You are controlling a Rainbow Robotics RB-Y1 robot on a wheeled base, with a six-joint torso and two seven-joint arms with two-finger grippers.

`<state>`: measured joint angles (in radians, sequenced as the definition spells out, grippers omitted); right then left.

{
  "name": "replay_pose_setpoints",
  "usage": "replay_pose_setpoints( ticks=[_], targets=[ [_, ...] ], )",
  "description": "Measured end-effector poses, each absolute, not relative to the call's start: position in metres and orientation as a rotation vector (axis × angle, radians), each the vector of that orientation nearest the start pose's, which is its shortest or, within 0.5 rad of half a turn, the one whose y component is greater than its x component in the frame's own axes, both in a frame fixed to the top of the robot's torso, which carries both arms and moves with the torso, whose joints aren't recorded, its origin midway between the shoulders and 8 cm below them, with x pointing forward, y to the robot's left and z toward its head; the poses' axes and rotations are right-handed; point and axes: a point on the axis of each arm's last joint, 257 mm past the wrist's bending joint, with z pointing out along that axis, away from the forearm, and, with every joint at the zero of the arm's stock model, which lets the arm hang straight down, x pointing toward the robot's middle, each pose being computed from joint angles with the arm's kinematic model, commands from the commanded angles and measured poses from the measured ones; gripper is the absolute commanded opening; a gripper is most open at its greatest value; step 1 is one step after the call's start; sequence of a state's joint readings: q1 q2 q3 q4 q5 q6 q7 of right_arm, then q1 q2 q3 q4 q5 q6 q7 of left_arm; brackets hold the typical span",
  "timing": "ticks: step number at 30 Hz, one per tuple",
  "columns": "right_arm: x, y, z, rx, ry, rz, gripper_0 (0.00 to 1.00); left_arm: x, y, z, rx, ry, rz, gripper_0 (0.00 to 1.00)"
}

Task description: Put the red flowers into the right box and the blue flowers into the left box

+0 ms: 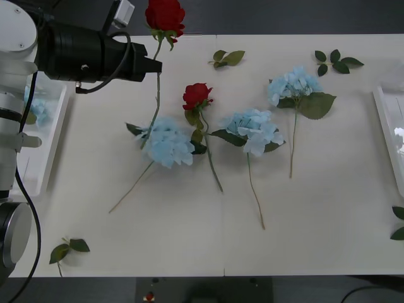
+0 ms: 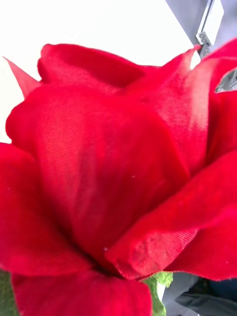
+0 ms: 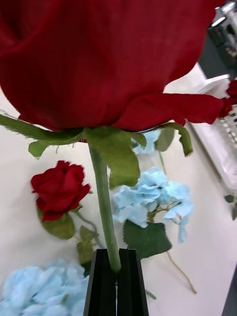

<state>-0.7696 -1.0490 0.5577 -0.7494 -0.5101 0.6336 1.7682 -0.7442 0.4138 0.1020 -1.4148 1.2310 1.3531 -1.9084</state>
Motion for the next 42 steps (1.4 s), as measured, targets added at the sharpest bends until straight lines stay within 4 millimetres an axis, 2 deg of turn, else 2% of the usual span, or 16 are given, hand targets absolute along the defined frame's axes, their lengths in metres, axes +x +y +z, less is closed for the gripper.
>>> replay_pose_setpoints(
  ticks=[10, 12, 13, 17, 26, 30, 33, 35, 38, 40, 42],
  targets=[
    [0.581, -0.667, -0.18, -0.422, 2.221, -1.052, 0.0, 0.512, 0.054, -0.034, 0.768, 1.879, -1.178, 0.0],
    [0.579, -0.67, -0.179, -0.425, 2.218, -1.064, 0.17, 0.506, 0.049, -0.027, 0.776, 1.858, -1.222, 0.0],
    [0.579, -0.671, -0.18, -0.424, 2.22, -1.065, 0.3, 0.502, 0.046, -0.025, 0.782, 1.849, -1.243, 0.0],
    [0.578, -0.672, -0.18, -0.421, 2.223, -1.067, 0.62, 0.484, 0.029, -0.02, 0.824, 1.819, -1.34, 0.0],
    [0.573, -0.678, -0.183, -0.41, 2.234, -1.074, 0.88, 0.451, -0.001, -0.012, 0.898, 1.758, -1.502, 0.0],
    [0.574, -0.673, -0.187, -0.365, 2.245, -1.016, 0.95, 0.443, -0.011, -0.012, 0.972, 1.682, -1.486, 0.0],
    [0.576, -0.661, -0.198, -0.306, 2.263, -0.921, 0.97, 0.44, -0.016, -0.013, 1.023, 1.631, -1.456, 0.0],
    [0.579, -0.646, -0.209, -0.269, 2.279, -0.828, 0.97, 0.44, -0.017, -0.014, 1.026, 1.633, -1.456, 0.0],
    [0.586, -0.612, -0.223, -0.238, 2.304, -0.658, 0.98, 0.44, -0.017, -0.014, 1.026, 1.633, -1.456, 0.0],
    [0.585, -0.581, -0.235, -0.239, 2.358, -0.503, 0.99, 0.44, -0.017, -0.014, 1.026, 1.633, -1.456, 0.0],
    [0.585, -0.551, -0.238, -0.309, 2.391, -0.388, 0.99, 0.44, -0.017, -0.014, 1.026, 1.633, -1.456, 0.0]
  ],
)
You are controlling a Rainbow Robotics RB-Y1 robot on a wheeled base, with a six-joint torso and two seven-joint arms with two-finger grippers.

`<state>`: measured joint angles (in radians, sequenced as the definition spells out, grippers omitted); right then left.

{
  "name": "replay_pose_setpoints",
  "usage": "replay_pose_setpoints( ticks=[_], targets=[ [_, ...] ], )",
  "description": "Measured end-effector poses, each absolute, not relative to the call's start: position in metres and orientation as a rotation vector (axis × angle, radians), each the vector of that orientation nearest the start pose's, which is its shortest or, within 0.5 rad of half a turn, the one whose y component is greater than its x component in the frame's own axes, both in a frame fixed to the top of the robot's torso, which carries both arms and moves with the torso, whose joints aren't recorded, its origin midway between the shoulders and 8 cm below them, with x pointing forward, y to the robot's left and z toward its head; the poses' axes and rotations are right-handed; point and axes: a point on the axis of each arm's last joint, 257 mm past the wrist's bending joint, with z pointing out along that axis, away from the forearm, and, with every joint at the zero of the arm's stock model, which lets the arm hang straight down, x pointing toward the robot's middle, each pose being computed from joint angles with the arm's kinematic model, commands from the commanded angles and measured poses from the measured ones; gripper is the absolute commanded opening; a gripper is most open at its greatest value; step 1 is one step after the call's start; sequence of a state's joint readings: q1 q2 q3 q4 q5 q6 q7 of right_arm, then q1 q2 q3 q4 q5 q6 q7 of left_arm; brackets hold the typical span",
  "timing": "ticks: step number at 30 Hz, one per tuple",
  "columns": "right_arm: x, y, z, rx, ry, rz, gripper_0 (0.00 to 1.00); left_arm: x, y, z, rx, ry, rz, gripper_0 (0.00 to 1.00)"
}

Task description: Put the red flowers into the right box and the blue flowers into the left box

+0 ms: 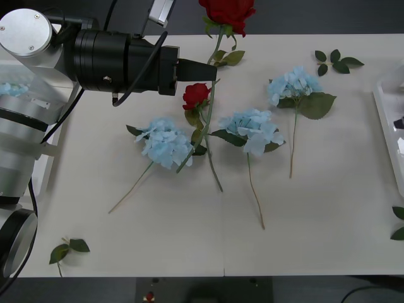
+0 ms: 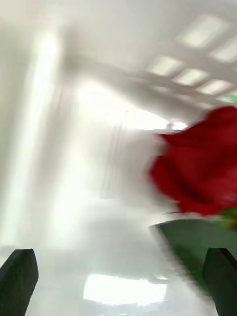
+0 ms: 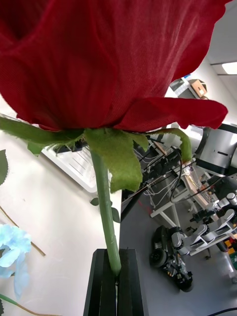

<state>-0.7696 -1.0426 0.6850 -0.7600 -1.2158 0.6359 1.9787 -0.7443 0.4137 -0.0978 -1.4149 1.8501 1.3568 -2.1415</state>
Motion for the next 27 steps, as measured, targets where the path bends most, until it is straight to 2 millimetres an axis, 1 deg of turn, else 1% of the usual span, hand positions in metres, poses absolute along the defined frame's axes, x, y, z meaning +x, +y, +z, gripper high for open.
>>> replay_pose_setpoints(
  ticks=[2, 3, 7, 9, 10, 11, 12, 14, 16, 18, 20, 24, 27],
  targets=[
    [0.59, -0.526, -0.231, -0.377, 2.377, -0.31, 0.99, 0.44, -0.017, -0.014, 1.023, 1.632, -1.455, 0.0],
    [0.593, -0.51, -0.227, -0.38, 2.369, -0.238, 1.0, 0.441, -0.017, -0.013, 1.02, 1.631, -1.454, 0.0],
    [0.6, -0.438, -0.204, -0.33, 2.319, 0.124, 1.0, 0.443, -0.018, -0.012, 1.027, 1.609, -1.438, 0.0],
    [0.597, -0.398, -0.193, -0.327, 2.279, 0.327, 1.0, 0.443, -0.018, -0.012, 1.03, 1.605, -1.434, 0.0],
    [0.593, -0.376, -0.185, -0.343, 2.248, 0.443, 1.0, 0.443, -0.018, -0.012, 1.03, 1.605, -1.434, 0.0],
    [0.586, -0.358, -0.18, -0.382, 2.22, 0.532, 1.0, 0.443, -0.018, -0.012, 1.029, 1.604, -1.433, 0.0],
    [0.579, -0.346, -0.179, -0.44, 2.199, 0.576, 1.0, 0.443, -0.018, -0.012, 1.029, 1.604, -1.433, 0.0],
    [0.565, -0.33, -0.181, -0.547, 2.173, 0.632, 1.0, 0.444, -0.018, -0.011, 1.026, 1.603, -1.433, 0.0],
    [0.551, -0.31, -0.174, -0.544, 2.137, 0.773, 1.0, 0.444, -0.018, -0.011, 1.024, 1.603, -1.432, 0.0],
    [0.54, -0.295, -0.167, -0.518, 2.104, 0.891, 1.0, 0.444, -0.018, -0.011, 1.024, 1.603, -1.432, 0.0],
    [0.529, -0.282, -0.164, -0.531, 2.061, 0.962, 1.0, 0.444, -0.018, -0.011, 1.024, 1.603, -1.432, 0.0],
    [0.508, -0.251, -0.147, -0.593, 1.9, 1.079, 1.0, 0.444, -0.018, -0.011, 1.024, 1.603, -1.432, 0.0],
    [0.488, -0.23, -0.142, -0.586, 1.849, 1.182, 1.0, 0.444, -0.018, -0.011, 1.024, 1.603, -1.433, 0.0]
  ],
)
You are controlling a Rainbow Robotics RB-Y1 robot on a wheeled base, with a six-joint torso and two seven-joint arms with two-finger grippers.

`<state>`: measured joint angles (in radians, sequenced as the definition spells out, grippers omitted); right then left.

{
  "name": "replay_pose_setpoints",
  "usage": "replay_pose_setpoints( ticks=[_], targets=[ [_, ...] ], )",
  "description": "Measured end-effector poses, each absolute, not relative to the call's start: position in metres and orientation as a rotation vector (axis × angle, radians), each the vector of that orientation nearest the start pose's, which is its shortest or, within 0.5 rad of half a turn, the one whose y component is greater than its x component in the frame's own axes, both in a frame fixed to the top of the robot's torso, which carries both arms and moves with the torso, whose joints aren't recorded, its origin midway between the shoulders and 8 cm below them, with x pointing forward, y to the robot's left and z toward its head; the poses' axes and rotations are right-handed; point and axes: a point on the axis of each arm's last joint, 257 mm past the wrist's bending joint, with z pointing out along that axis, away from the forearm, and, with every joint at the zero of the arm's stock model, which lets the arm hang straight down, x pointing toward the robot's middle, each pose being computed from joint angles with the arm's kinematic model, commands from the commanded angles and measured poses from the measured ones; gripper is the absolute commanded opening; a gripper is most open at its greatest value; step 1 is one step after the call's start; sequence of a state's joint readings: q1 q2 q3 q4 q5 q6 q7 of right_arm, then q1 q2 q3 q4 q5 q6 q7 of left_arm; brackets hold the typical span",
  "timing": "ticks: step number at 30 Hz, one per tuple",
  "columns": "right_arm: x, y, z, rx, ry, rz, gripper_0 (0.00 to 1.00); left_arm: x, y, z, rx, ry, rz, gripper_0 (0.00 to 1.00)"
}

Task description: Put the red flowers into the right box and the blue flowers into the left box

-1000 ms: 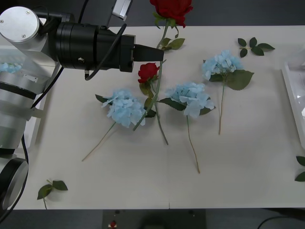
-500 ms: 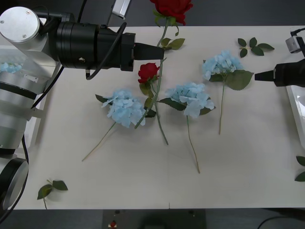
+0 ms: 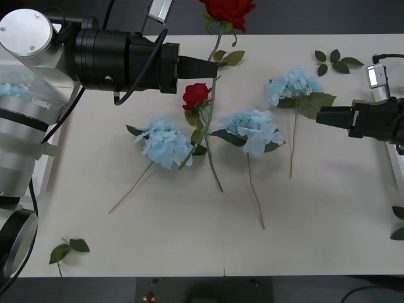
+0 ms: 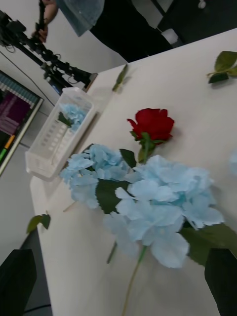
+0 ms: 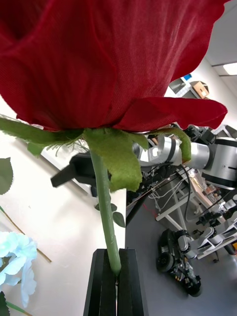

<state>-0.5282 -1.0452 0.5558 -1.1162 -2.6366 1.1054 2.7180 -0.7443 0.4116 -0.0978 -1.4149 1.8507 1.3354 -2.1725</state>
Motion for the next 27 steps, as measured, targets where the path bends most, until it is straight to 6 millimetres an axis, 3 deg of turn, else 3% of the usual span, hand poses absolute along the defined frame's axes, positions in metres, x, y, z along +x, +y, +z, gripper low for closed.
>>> replay_pose_setpoints(
  ticks=[5, 11, 20, 27],
  targets=[
    [0.463, -0.206, -0.131, -0.58, 1.775, 1.311, 1.0, 0.444, -0.018, -0.011, 1.024, 1.603, -1.433, 0.0],
    [0.451, -0.176, -0.107, -0.563, 1.615, 1.452, 1.0, 0.444, -0.018, -0.011, 1.024, 1.603, -1.433, 0.0],
    [0.429, -0.114, -0.098, -0.58, 1.486, 1.632, 1.0, 0.444, -0.018, -0.011, 1.024, 1.602, -1.433, 0.0],
    [0.413, -0.083, -0.083, -0.61, 1.402, 1.714, 1.0, 0.444, -0.018, -0.011, 1.024, 1.602, -1.433, 0.0]
  ],
)
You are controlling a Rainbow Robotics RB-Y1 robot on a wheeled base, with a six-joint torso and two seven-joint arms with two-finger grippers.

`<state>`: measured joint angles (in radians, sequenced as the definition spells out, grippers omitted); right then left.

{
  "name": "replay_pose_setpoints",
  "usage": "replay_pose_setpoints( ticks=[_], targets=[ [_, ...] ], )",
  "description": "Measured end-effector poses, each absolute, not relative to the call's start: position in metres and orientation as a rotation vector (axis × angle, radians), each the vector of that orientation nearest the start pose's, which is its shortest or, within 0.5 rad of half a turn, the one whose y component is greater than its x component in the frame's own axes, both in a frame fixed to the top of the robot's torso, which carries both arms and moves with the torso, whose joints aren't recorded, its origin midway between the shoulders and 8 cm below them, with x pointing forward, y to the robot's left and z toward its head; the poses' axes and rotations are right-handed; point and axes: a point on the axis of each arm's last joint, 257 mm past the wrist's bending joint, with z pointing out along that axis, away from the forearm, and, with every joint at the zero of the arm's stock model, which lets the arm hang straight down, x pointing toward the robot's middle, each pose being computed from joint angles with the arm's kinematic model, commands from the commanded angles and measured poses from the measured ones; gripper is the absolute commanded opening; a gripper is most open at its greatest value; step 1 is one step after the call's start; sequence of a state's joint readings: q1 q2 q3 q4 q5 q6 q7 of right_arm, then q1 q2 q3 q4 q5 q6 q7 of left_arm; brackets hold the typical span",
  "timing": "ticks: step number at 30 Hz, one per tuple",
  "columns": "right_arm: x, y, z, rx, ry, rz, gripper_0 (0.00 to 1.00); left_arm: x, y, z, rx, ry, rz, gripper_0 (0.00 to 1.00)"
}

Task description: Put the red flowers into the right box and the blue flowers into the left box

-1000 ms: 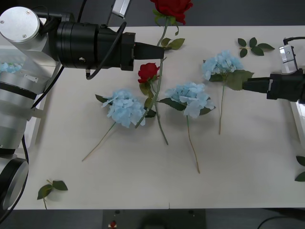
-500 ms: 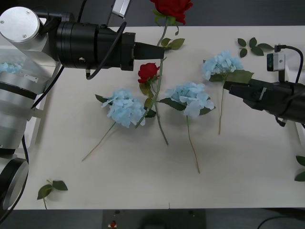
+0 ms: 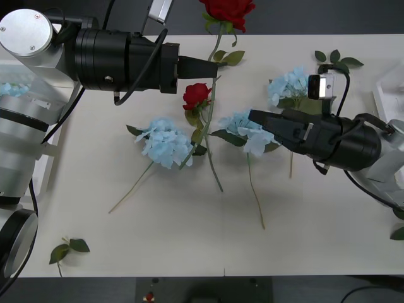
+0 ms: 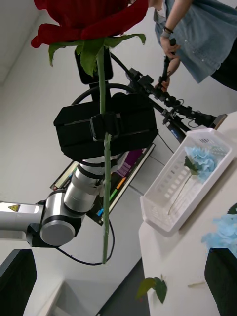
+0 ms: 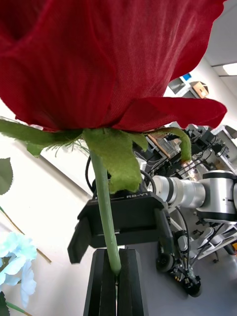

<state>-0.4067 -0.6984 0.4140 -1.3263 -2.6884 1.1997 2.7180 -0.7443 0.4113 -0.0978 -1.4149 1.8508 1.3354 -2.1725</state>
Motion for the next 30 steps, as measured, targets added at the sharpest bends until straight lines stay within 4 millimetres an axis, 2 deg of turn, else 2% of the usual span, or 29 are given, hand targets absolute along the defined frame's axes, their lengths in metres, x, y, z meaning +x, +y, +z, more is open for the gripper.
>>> replay_pose_setpoints(
  ticks=[16, 22, 30],
  targets=[
    [0.389, -0.003, -0.094, -0.702, 1.346, 1.755, 1.0, 0.444, -0.018, -0.011, 1.024, 1.602, -1.433, 0.0],
    [0.387, 0.022, -0.09, -0.67, 1.317, 1.784, 1.0, 0.444, -0.018, -0.011, 1.024, 1.602, -1.433, 0.0],
    [0.379, 0.057, -0.1, -0.628, 1.343, 1.831, 1.0, 0.444, -0.018, -0.011, 1.024, 1.602, -1.433, 0.0]
  ],
)
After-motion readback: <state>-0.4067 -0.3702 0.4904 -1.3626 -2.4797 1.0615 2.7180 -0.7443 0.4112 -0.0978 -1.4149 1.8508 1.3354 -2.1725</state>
